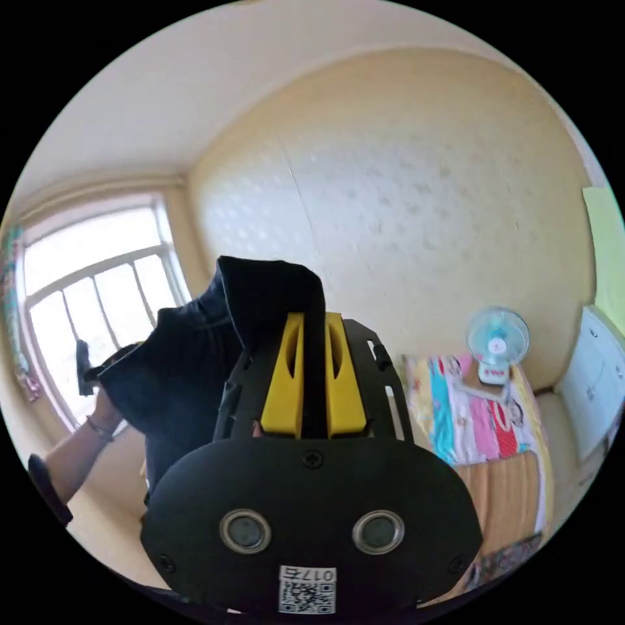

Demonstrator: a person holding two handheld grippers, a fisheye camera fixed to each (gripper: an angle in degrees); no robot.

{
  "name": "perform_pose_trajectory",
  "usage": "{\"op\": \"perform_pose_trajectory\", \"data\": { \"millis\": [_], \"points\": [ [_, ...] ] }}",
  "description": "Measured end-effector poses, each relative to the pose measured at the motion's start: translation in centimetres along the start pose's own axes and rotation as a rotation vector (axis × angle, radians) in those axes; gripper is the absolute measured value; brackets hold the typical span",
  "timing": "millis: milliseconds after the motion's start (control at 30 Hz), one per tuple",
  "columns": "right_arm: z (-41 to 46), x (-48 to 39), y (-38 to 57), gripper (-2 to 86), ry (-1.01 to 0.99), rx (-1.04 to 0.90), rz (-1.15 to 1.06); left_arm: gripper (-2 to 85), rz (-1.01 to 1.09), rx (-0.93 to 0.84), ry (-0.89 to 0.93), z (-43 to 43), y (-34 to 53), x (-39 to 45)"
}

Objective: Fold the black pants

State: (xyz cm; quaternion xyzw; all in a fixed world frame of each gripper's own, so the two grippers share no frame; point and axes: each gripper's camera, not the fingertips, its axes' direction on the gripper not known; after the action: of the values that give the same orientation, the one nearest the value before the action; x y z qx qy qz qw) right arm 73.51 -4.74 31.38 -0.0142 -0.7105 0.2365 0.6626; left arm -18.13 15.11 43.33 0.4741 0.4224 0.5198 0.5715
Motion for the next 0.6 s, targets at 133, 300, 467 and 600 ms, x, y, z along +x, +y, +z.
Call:
{"op": "perform_pose_trajectory", "data": {
  "millis": [133, 300, 467, 600],
  "points": [
    [9.6, 8.6, 3.7, 2.1, 0.098, -0.305, 0.168, 7.7, -0.106, -0.214, -0.012, 8.8, 5.6, -6.6],
    [16.0, 17.8, 19.0, 1.3, 0.125, -0.67, 0.218, 7.7, -0.141, -0.609, -0.103, 17.7, 22.7, -11.8],
    [18.7, 23.2, 37.4, 1.7, 0.052, -1.12, 0.361, 7.6, -0.284, -0.93, -0.158, 22.1, 38.4, -16.2],
    [19.5, 21.0, 43.2, 1.8, -0.026, -1.262, 0.329, 8.6, -0.398, -0.985, -0.279, 22.4, 43.4, -19.4]
  ]
}}
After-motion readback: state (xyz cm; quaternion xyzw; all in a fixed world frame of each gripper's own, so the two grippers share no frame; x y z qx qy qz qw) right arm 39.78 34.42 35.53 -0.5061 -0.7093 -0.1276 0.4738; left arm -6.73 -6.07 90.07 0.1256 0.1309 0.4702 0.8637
